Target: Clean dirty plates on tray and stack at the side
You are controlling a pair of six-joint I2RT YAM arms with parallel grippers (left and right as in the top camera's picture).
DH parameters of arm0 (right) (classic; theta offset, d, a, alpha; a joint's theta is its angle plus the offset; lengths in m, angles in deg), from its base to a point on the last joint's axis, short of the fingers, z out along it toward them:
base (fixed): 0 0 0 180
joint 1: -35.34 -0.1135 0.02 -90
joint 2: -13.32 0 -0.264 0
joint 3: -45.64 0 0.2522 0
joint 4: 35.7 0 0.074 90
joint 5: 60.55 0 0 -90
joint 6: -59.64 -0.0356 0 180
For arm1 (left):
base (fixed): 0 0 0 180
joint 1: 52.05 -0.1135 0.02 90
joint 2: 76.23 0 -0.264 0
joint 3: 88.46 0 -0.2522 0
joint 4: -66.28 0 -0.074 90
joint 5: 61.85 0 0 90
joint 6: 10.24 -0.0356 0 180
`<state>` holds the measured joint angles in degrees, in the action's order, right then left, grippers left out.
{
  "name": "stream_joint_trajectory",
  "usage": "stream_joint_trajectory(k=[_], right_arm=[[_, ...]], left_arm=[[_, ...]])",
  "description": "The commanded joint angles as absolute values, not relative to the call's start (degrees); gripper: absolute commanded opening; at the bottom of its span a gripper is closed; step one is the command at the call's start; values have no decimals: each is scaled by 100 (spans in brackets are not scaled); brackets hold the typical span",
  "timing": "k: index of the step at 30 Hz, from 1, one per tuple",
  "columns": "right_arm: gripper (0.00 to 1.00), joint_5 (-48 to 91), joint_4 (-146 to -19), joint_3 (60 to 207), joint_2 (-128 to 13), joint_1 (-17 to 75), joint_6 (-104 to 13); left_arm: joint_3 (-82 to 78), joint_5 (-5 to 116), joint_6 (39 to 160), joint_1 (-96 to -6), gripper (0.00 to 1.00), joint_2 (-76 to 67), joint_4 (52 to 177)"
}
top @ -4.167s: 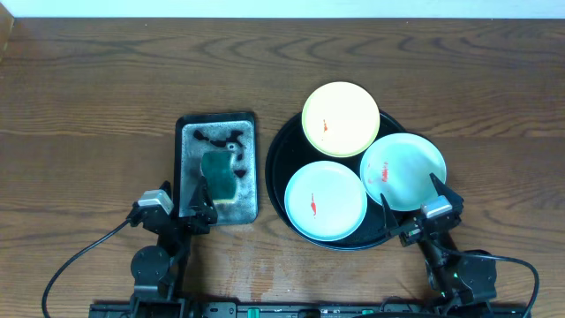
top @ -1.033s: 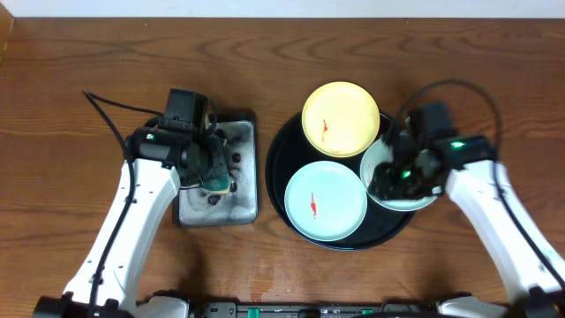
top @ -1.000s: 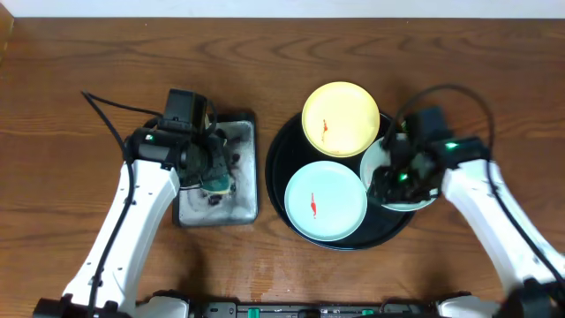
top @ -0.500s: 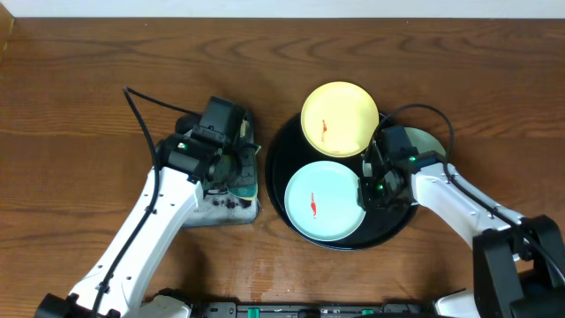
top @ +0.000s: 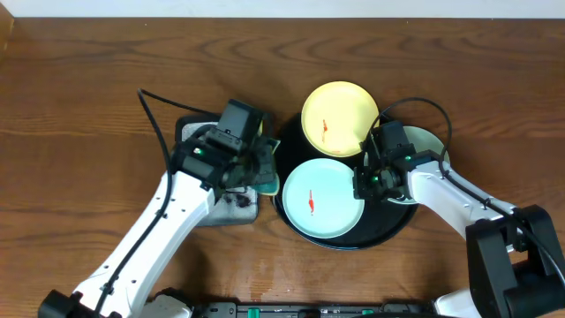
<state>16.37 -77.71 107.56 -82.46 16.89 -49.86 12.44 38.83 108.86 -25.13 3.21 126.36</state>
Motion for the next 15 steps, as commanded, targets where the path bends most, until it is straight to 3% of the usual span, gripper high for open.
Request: stream_joint_trajectory(k=[1, 9, 15], right_arm=[[1, 2216, -7636, 10719, -8406, 1654, -5708], [1, 2192, -7579, 10719, -8406, 1649, -5710], [1, 2190, -7583, 10719, -8406, 1649, -5712]], left_arm=[[1305, 3955, 11477, -2235, 7, 502, 12370], [1358, 4165, 11957, -1313, 7, 1630, 11205], [1358, 4239, 12626, -1114, 8, 2581, 10781]])
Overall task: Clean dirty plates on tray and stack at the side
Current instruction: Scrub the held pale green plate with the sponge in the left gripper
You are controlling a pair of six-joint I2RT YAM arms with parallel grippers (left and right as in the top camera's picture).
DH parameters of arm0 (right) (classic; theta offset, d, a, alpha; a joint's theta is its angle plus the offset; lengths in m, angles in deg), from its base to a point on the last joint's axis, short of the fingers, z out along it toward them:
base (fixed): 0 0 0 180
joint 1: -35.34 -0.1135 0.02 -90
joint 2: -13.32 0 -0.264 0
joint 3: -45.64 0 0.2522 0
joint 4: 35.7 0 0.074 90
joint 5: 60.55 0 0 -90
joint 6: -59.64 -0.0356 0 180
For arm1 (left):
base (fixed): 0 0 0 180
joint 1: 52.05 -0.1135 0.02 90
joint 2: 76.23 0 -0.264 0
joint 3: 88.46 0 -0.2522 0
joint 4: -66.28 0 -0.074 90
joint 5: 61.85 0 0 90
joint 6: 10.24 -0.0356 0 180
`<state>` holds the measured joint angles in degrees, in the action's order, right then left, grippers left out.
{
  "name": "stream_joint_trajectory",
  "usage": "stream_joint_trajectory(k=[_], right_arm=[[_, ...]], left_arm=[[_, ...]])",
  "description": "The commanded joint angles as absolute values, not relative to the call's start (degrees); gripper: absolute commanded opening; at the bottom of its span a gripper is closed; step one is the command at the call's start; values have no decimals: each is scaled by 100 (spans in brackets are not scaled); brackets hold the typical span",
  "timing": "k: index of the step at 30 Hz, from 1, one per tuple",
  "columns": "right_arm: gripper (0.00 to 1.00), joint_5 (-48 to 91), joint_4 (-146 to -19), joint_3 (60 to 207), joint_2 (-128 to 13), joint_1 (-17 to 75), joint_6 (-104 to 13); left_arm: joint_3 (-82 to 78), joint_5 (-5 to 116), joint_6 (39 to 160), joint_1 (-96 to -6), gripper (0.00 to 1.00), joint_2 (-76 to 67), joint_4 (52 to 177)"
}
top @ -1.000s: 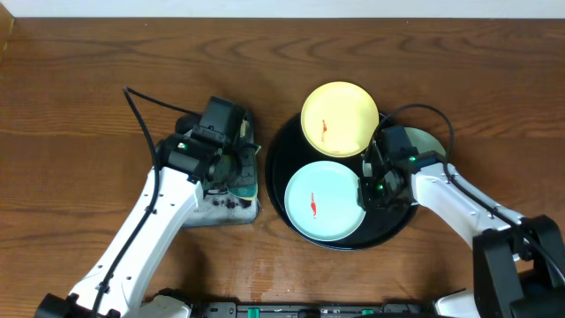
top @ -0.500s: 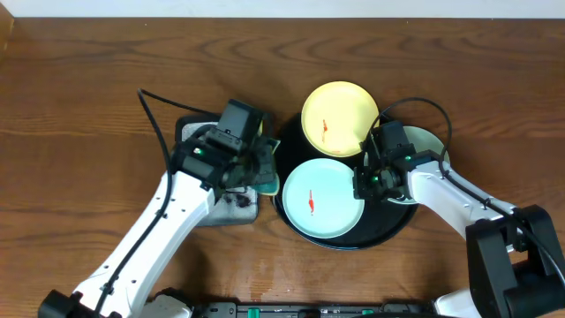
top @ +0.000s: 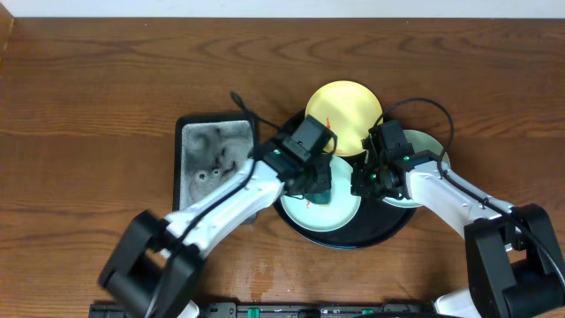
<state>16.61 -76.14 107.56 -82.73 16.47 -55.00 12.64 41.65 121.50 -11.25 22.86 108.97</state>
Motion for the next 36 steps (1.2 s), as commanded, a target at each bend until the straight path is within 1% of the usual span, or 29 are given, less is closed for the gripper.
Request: stream_joint_trajectory(k=[1, 4, 6, 8, 11, 14, 19, 23, 26, 29, 31, 33, 36], right_arm=[[1, 2190, -7583, 10719, -8406, 1649, -5710], [1, 2190, -7594, 10719, -8406, 1649, -5712], [1, 2190, -7601, 10719, -8406, 1649, -5712], [1, 2190, -7603, 10719, -8406, 1649, -5712], [1, 2192, -7649, 10719, -8406, 1649, -5712], [1, 2192, -7714, 10719, -8406, 1649, -5710], [1, 2192, -7775, 10717, -8406, 1649, -5712], [1, 2192, -7775, 10717, -8406, 1649, -5712], [1, 2195, -7795, 10717, -8406, 1649, -5712], [1, 2195, -7808, 10717, -8406, 1649, -5710], [1, 2195, -7810, 10717, -8406, 1649, -5712], [1, 2195, -7813, 10717, -8406, 1649, -5712], [1, 2192, -7817, 10717, -8406, 1649, -5712]], left_arm=[[1358, 4410, 12642, -1105, 8, 2742, 10654], [1358, 5061, 12644, -1097, 7, 3199, 10278], [1358, 5031, 12639, -1099, 7, 3448, 10315], [1358, 4731, 12694, -1127, 7, 3671, 10602], [1358, 3896, 12878, -1298, 8, 3934, 11332], [1314, 3442, 12875, -1479, 8, 3925, 11697], [1034, 2255, 12869, -1687, 8, 3916, 12577], [951, 1485, 12609, -1700, 7, 3916, 12779], [951, 1319, 12454, -1700, 7, 3916, 12787], [940, 1378, 12440, -1700, 7, 3916, 12724], [940, 1796, 12438, -1693, 7, 3916, 12488], [940, 2624, 12438, -1693, 7, 3918, 12156], [940, 4327, 12440, -1672, 8, 3920, 11485]])
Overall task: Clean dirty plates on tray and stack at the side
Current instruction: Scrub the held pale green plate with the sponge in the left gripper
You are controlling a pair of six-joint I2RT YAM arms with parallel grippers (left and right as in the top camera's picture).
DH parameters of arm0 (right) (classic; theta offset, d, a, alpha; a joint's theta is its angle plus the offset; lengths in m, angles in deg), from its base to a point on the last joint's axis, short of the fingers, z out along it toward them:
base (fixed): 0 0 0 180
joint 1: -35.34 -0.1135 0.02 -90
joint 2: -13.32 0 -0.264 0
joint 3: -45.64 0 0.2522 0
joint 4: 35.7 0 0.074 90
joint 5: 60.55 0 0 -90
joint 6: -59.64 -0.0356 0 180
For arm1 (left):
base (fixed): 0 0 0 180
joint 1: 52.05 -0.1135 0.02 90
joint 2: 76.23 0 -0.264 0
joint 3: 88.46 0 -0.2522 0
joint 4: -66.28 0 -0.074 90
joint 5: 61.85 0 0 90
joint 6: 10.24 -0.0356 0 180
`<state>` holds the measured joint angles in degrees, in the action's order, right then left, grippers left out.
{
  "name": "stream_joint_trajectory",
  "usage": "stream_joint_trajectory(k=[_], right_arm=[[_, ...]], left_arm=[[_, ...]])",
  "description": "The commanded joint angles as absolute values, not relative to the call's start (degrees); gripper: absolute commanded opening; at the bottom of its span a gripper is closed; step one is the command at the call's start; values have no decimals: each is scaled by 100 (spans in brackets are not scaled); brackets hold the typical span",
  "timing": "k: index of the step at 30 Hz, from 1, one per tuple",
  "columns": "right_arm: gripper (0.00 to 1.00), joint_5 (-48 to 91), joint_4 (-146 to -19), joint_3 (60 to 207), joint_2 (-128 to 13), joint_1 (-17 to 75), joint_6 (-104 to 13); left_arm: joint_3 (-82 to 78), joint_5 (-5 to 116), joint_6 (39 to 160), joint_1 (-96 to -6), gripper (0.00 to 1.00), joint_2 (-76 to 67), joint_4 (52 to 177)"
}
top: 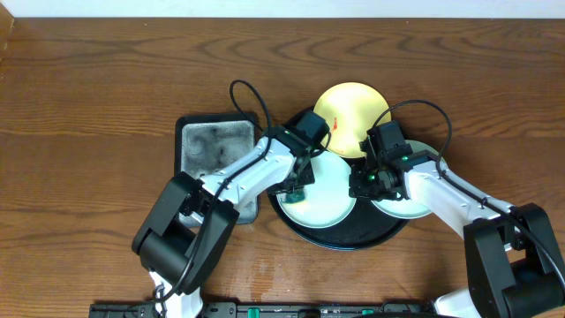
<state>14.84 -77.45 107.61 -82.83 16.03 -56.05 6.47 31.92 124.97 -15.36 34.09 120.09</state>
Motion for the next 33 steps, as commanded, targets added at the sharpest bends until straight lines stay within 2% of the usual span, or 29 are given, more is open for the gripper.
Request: stream_joint_trajectory(k=[1, 6, 13, 16, 22, 24, 33], right_arm=[[1, 2192, -7817, 10717, -8406, 1649, -5714], [1, 2195, -7815, 10717, -8406, 1649, -5712], [1, 2195, -7802, 10717, -8406, 1649, -5712], [1, 2192, -7808, 10717, -8406, 1649, -5712], [1, 2192, -7817, 10717, -8406, 1649, -5712], [1, 2192, -7819, 10717, -8406, 1649, -5712], [1, 2192, -7848, 10717, -8406, 1649, -5710]], left_arm=[[940, 4762, 12440, -1647, 7, 3920, 11268], [940, 5929, 12484, -1427, 7, 3920, 10632], [943, 5785, 12458, -1258, 8, 3920, 10654], [943, 5291, 12311, -1258, 8, 3920, 10901], [938, 2615, 12543, -1278, 7, 3918, 12374], [905, 2198, 12617, -1326, 7, 3916, 12695], [182, 1824, 12611, -1512, 8, 3894, 13600]])
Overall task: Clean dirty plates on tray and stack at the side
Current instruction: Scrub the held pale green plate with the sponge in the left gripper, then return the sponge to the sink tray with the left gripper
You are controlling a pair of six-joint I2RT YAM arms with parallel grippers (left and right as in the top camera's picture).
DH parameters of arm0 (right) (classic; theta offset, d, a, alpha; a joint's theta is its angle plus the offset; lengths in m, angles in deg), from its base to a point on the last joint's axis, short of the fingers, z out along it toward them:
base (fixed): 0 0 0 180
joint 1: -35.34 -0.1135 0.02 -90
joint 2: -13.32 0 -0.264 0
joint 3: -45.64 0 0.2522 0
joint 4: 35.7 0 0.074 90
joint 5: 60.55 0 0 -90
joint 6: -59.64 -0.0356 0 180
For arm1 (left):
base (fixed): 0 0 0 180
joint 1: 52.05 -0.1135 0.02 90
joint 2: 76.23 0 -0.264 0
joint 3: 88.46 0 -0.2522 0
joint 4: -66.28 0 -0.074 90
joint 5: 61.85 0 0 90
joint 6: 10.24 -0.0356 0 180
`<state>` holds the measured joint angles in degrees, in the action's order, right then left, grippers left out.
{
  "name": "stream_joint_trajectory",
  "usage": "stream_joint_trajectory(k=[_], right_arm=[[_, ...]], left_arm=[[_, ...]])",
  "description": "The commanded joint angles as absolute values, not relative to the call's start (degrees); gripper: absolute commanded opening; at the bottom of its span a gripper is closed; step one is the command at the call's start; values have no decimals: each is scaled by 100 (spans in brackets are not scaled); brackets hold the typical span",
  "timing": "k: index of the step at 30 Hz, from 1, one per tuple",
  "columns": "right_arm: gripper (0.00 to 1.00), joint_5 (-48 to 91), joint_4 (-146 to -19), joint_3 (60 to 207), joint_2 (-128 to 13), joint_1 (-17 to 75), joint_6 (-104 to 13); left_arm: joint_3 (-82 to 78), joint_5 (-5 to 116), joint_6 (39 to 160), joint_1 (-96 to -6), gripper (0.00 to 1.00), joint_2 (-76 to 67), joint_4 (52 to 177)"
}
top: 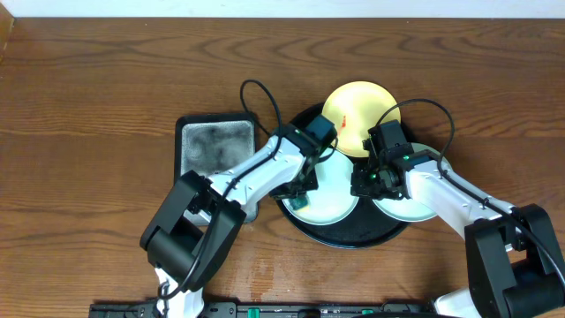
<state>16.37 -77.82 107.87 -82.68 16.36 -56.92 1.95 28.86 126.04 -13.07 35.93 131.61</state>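
Observation:
A black round tray [381, 231] holds a light blue plate [334, 187] with no red mark showing on it. My left gripper [301, 196] is down on that plate's left side, shut on a green sponge [300, 203]. My right gripper [360, 183] pinches the blue plate's right rim. A yellow plate [362, 104] with a red smear [345, 124] lies over the tray's far edge. A pale green plate [417, 208] lies at the tray's right, partly under the right arm.
A square dark basin [214, 146] with grey suds stands left of the tray, under the left arm. A black cable loops above each wrist. Bare wooden table surrounds everything.
My left gripper with the sponge sits slightly lower and further left on the blue plate. The yellow plate lies a touch further right. The right gripper has not moved.
The left gripper held the sponge over the basin while the blue plate bore a red smear and the right gripper held its rim. Then the sponge was on the blue plate. Later the smear was gone, and the sponge still rests on the plate now.

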Motion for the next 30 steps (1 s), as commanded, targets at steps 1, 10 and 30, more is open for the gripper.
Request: stream_joint_trajectory(k=[1, 10, 30], right_arm=[[1, 2195, -7858, 10717, -8406, 1649, -5710], [1, 2192, -7887, 10737, -8380, 1656, -5465], [1, 2221, -8038, 11176, -6876, 1654, -4315]], left_arm=[[38, 1831, 12611, -1512, 7, 3872, 13738], [-561, 2012, 12191, -1584, 7, 3081, 14501], [1028, 3487, 10270, -4268, 12, 1715, 13528]])
